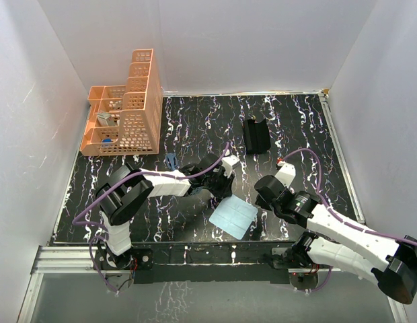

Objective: Organize the sunglasses
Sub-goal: Fold the glasses cleaning cloth at the center of the board.

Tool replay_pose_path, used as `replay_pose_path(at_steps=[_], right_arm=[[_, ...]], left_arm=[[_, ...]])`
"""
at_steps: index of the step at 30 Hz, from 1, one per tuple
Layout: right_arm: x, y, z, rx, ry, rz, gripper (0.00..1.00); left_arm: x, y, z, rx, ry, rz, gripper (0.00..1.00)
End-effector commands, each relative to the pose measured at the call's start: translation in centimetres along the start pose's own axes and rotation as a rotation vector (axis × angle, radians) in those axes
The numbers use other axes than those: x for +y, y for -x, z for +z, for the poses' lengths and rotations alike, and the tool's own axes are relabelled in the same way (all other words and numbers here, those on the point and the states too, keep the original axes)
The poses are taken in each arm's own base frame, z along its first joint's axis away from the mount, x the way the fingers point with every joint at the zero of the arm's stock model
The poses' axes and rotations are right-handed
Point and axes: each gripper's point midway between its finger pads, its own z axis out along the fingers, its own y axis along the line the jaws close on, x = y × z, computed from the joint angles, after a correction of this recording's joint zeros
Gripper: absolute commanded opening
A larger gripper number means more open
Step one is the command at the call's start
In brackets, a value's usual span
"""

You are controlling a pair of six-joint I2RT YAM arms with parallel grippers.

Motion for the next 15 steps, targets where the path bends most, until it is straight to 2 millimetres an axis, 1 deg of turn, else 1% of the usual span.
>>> replay_pose_path(at_steps=[1,2,3,4,5,8,11,15], right_arm=[[0.6,1.0,-0.3,-0.034,0.015,0.025,0.29],[0.6,1.0,-0.3,-0.033,0.015,0.026,0.29],[0.7,0.9,-0.3,-0.031,0.016,0.025,0.29],[0.7,0.8,-0.3,-0.029,0.016,0.025,0.28],[0.7,0.8,-0.3,-0.027,0.016,0.025,0.27],[0.4,0.5,-0.3,-0.017,0.003,0.025,0.25],[0.0,0.0,-0.1,0.002,-0.022,0.018,0.25],[0.0,-0.7,0.3,0.03,-0.035,0.014,0.25]], left_arm=[[-0.4,-0.8,-1.0,0.045,-0.001,0.001,0.16],[-0.4,-0.7,-1.0,0.045,0.002,0.0,0.12],[-0.3,-0.7,-1.0,0.047,0.007,0.0,0.05],[-0.2,-0.7,-0.9,0.048,0.012,0.0,0.02],[-0.2,-0.7,-0.9,0.048,0.017,0.0,0.01],[0.3,-0.5,-0.9,0.043,0.041,-0.002,0.0],[0.4,-0.4,-0.9,0.033,0.05,-0.005,0.0],[0.5,-0.4,-0.9,0.025,0.059,-0.011,0.0]])
